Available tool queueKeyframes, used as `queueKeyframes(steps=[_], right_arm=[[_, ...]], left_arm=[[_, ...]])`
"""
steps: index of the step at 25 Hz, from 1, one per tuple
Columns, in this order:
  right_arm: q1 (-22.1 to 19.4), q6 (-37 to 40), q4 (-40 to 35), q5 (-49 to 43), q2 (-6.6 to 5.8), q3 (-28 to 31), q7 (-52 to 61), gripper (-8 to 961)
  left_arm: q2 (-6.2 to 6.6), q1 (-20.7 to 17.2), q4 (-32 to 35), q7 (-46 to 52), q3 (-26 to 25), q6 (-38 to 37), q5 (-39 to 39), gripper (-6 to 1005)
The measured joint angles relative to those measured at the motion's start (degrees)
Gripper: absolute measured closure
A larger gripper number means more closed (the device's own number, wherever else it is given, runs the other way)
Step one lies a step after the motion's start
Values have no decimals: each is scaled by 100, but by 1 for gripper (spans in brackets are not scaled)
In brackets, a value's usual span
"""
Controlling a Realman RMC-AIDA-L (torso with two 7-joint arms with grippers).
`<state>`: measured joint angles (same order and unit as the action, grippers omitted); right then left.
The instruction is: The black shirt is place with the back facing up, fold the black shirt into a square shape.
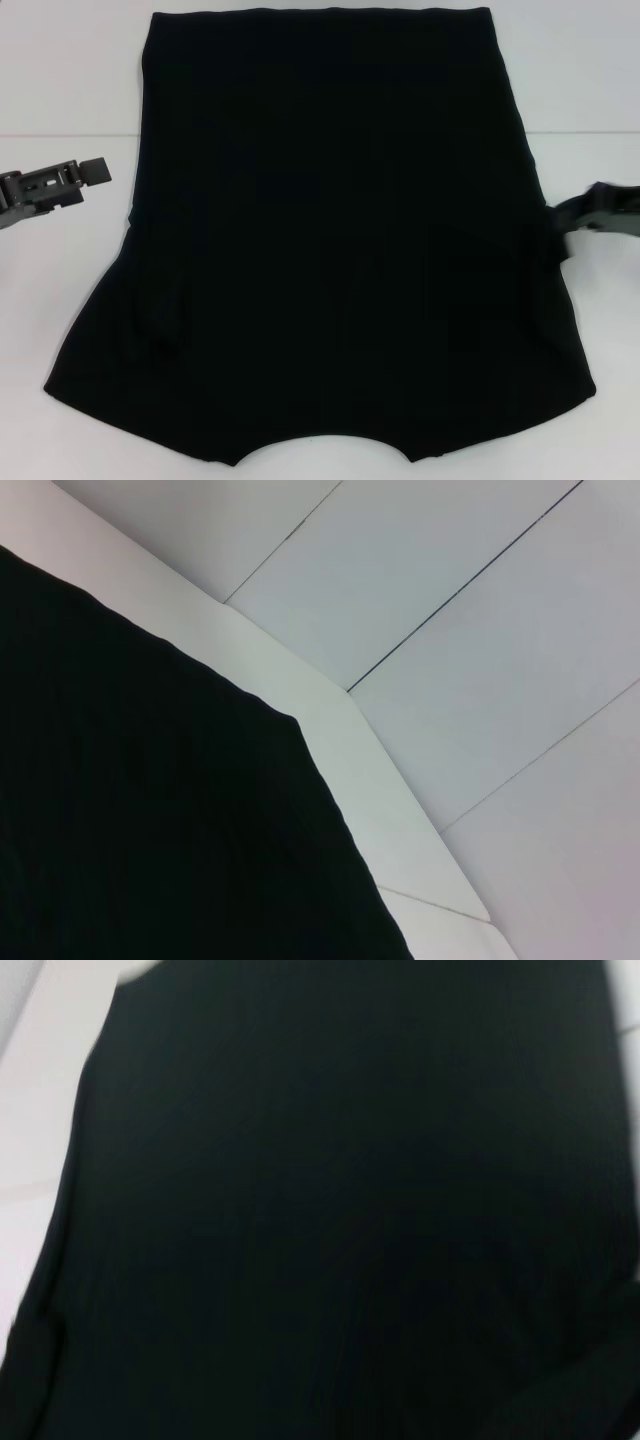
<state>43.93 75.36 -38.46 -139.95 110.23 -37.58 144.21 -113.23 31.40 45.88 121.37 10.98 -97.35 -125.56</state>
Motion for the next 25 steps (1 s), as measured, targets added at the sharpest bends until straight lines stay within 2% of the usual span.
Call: queueKeyframes(steps=[6, 8, 12, 18, 23, 25], right_arm=[[351, -105, 104, -19, 100, -1419, -219, 952], [393, -19, 38, -25, 108, -1686, -351, 952], [345, 135, -286, -24, 107, -1622, -403, 952], [401, 150, -378, 62, 50, -936, -415, 953], [469, 187, -335, 79, 22, -619, -147, 787], [466, 232, -352, 104, 16, -514, 21, 716]], left_arm=[[13, -1, 0, 1, -11, 7, 17, 81], [13, -30, 0, 16, -20, 11, 44, 83], [12, -68, 0, 50, -133, 3, 78, 85], [13, -91, 0, 63, -241, 3, 79, 89], [61, -120, 73, 313, -178, -89, -144, 92], [113, -145, 185, 489, -136, -313, -605, 94]])
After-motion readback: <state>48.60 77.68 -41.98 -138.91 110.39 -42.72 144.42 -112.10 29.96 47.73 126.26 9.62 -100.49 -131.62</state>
